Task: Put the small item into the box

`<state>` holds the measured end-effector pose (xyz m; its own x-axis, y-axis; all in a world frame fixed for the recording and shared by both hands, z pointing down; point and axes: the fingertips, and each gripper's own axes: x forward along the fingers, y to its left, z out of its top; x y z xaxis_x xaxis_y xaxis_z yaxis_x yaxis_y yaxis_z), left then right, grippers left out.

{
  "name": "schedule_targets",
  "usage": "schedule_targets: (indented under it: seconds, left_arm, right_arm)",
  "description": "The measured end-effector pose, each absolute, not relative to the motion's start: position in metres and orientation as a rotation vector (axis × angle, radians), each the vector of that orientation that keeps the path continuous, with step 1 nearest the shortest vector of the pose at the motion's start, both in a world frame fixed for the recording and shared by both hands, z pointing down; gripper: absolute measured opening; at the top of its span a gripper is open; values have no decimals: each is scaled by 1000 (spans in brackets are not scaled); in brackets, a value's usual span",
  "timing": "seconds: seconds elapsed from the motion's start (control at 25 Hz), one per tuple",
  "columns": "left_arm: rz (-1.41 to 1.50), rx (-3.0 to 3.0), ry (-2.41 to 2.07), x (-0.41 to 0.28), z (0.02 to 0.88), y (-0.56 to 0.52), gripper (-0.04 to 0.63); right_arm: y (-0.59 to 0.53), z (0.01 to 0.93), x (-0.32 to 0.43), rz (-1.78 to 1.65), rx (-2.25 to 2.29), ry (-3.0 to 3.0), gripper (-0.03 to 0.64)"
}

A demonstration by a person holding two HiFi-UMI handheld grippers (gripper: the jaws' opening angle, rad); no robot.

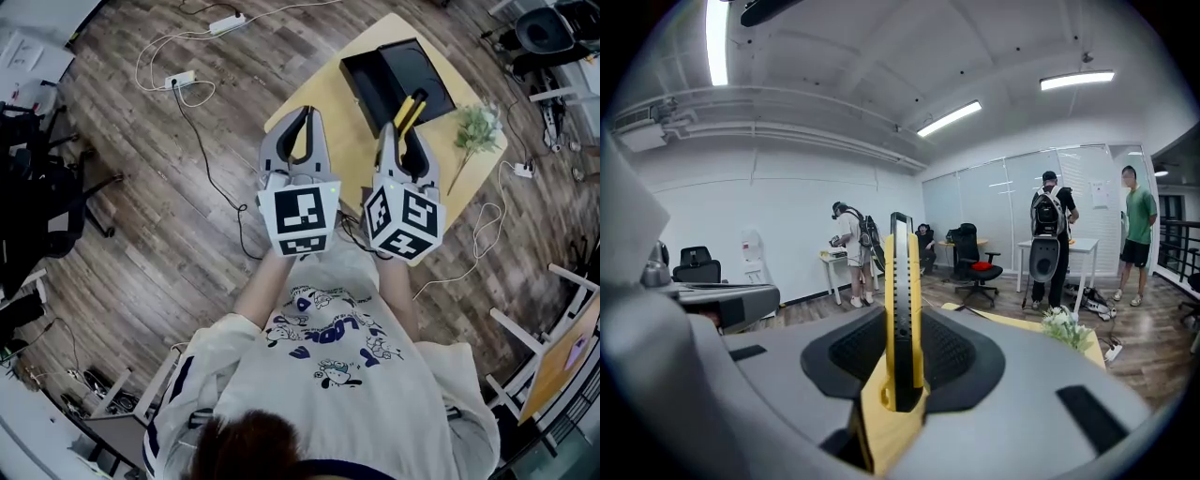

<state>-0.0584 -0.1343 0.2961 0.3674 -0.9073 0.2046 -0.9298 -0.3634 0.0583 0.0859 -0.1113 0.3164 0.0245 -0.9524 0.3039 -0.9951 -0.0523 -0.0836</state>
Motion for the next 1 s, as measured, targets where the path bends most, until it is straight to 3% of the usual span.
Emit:
schedule_targets:
  seconds: [1.0]
  left_arm:
    - [397, 2333, -1587, -2, 371, -220, 20]
  right_arm:
    - [-209, 388, 143, 569, 2007, -1964, 127]
